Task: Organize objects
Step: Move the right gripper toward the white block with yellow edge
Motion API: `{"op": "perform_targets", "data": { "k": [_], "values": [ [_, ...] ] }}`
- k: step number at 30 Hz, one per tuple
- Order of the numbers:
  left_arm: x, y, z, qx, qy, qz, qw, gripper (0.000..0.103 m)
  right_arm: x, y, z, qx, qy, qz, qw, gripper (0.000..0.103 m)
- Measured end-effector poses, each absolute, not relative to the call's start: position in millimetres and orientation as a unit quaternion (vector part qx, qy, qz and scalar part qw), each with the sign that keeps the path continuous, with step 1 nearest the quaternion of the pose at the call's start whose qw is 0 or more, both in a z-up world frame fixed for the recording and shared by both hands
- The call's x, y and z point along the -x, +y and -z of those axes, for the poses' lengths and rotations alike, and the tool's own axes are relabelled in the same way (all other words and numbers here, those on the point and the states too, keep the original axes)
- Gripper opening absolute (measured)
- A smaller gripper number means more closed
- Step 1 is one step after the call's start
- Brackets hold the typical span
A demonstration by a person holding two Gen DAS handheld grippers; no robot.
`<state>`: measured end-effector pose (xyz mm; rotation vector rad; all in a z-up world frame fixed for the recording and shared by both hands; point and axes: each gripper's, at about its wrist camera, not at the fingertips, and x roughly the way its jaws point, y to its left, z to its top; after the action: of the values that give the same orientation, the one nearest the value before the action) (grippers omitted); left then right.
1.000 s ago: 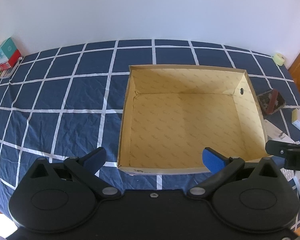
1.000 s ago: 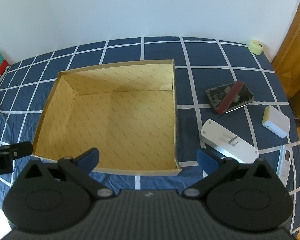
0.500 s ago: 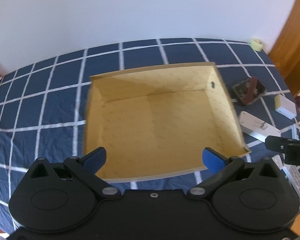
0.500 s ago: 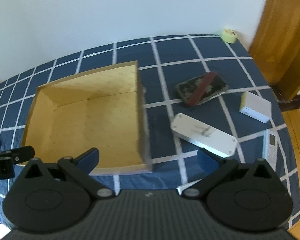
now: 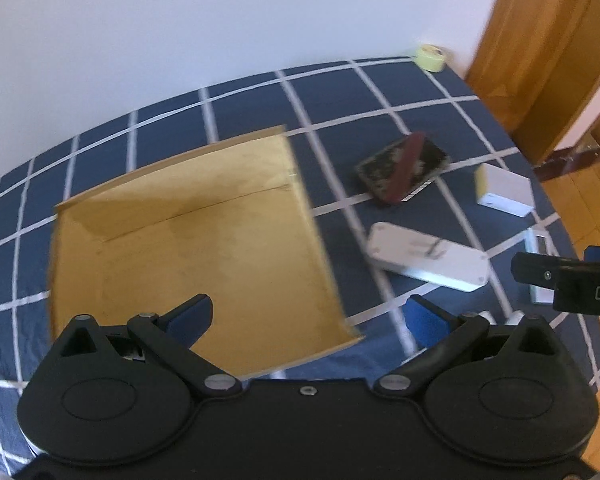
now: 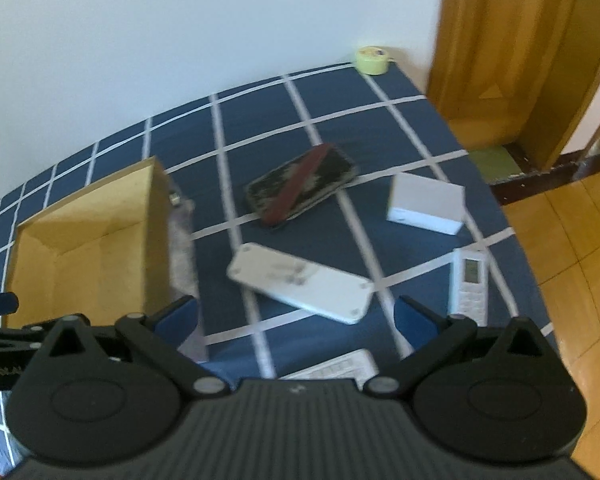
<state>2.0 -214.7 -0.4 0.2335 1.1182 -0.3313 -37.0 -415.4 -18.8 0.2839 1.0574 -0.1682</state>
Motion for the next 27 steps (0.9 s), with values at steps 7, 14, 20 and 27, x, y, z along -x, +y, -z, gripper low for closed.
{"op": "perform_targets", "data": {
  "k": [7,14,20,27],
  "values": [
    [-7,-279,16,-0.118,0.540,0.180,0.814,0.103,34,-474,25,-0.148,0.503,0.093,0.847,0.103],
    [-15,-339,30,-0.141,0.548,0.202,0.799,0.103,26,-527,31,-0.167,0.501,0.106,0.843,0.103],
    [-29,-376,42,-0.155,0.554,0.220,0.788,0.103,15,-561,41,-0.193,0.503,0.111,0.835,0.103],
    [-53,-414,61,-0.168,0.565,0.245,0.770,0.103,-7,-593,62,-0.229,0.513,0.109,0.820,0.103]
  ]
}}
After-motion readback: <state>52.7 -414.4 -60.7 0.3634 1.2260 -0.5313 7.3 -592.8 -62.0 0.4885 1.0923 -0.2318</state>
